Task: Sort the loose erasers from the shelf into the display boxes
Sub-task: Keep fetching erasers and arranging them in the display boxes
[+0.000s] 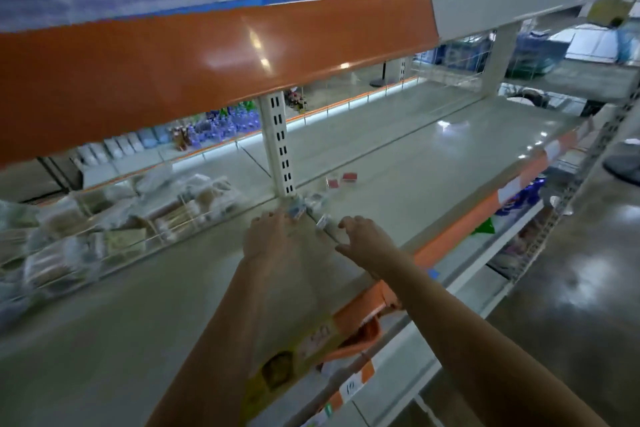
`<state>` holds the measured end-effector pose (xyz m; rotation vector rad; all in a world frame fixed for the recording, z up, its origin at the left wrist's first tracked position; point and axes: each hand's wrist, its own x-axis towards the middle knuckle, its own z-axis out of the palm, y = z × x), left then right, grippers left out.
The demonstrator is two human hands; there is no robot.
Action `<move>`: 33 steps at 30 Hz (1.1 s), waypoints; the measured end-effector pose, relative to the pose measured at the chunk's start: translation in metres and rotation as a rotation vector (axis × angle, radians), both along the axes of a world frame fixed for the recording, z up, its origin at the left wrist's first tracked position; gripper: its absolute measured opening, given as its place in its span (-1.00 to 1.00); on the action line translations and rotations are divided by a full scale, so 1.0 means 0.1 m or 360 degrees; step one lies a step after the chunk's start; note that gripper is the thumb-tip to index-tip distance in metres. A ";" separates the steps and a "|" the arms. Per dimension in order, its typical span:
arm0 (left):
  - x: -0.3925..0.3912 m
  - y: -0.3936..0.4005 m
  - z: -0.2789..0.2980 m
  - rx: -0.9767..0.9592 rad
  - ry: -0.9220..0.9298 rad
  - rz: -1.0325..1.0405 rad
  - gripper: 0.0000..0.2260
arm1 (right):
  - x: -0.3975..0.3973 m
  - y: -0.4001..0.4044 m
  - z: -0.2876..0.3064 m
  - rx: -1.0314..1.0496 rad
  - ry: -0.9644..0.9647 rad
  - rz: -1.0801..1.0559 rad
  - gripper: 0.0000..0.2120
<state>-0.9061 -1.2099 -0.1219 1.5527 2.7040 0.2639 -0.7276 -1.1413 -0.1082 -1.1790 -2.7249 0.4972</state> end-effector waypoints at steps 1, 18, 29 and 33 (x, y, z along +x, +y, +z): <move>-0.07 0.08 -0.01 0.0045 -0.0050 0.0051 -0.67 | -0.09 0.08 0.00 -0.0005 -0.0003 0.0036 -0.58; -0.12 0.08 -0.07 0.0083 -0.0410 0.0439 -0.74 | -0.56 0.70 -0.17 -0.0158 0.0154 0.0576 -0.64; 0.56 -0.50 0.08 0.0283 -0.0319 0.0713 -0.69 | -0.39 0.68 -0.14 -0.0393 0.0296 0.1053 -0.63; 0.78 -0.91 0.17 0.0475 -0.0239 0.0753 -0.70 | -0.37 0.37 -0.06 -0.0467 0.0407 0.1204 -0.61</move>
